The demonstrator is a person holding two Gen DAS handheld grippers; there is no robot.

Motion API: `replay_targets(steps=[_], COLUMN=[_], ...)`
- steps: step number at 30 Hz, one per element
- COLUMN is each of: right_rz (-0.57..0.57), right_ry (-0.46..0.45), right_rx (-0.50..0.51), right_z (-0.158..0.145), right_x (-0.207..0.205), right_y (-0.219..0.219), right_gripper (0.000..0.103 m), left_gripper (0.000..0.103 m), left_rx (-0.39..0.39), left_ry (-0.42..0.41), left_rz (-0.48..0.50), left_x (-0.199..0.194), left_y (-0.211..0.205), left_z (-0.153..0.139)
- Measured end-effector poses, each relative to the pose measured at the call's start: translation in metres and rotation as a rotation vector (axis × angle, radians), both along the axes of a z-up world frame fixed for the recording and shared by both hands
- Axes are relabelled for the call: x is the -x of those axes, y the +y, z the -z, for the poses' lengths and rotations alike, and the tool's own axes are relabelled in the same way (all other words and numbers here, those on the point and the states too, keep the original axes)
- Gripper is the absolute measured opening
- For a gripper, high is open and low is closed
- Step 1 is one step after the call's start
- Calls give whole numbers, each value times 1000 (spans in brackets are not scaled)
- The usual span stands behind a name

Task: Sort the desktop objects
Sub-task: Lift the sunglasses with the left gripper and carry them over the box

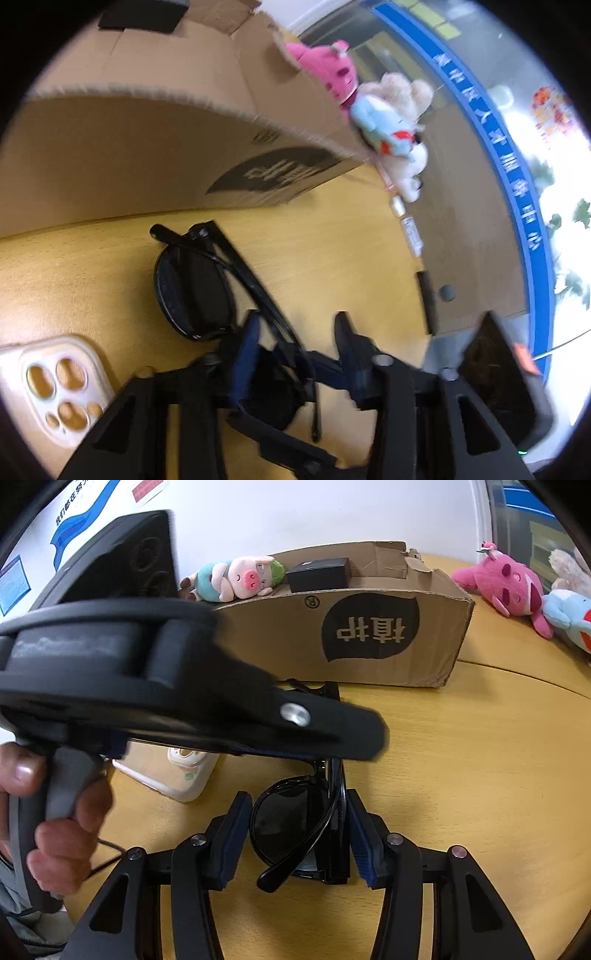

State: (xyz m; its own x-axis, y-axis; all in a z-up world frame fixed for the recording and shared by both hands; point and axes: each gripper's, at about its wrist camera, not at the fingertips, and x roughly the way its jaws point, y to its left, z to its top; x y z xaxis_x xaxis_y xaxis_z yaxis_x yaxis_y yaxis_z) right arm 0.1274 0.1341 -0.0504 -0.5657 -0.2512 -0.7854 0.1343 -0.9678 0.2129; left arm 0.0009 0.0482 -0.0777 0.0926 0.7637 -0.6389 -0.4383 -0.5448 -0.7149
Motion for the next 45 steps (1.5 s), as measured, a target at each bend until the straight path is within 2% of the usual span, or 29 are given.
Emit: replay_targets(steps=[1,3,9,15,19,25,31,34,37,40,45], right_rz=[-1,3,4,-17,-10,-13,-14,-15,-17,-12,3], right_ry=[0,1,56,164,268,370,387,367,313,246,89], right_rx=[2,5,-12,-29,-55,-86,-80,-88,-73,-85,-80], right_z=[0,0,-13,-54,-97,-149,-181,-186,-179,-160,-108], right_x=[0,1,-2,-2,10,60,137,179,221,255,311], right_y=[0,1,-5,-6,-3,3,8,13,19,22,38], right_gripper=[49,49,49,49,49,49,49,49,49,49,49], left_gripper=[17,16,16,15,15,14,14,13,12,12,12], left_rx=[14,7,17,-23,-56,-79,-80,-90,-95,-71,-37], left_ry=[-10,-5,122,260,358,466,475,434,347,272,139], left_rz=[8,12,19,40,69,83,74,64,67,56,55], left_x=[1,0,-6,-2,16,70,137,175,213,244,283], left_y=[1,0,1,3,7,12,12,14,18,31,54], left_z=[5,5,-27,-86,-133,-191,-218,-213,-193,-163,-102])
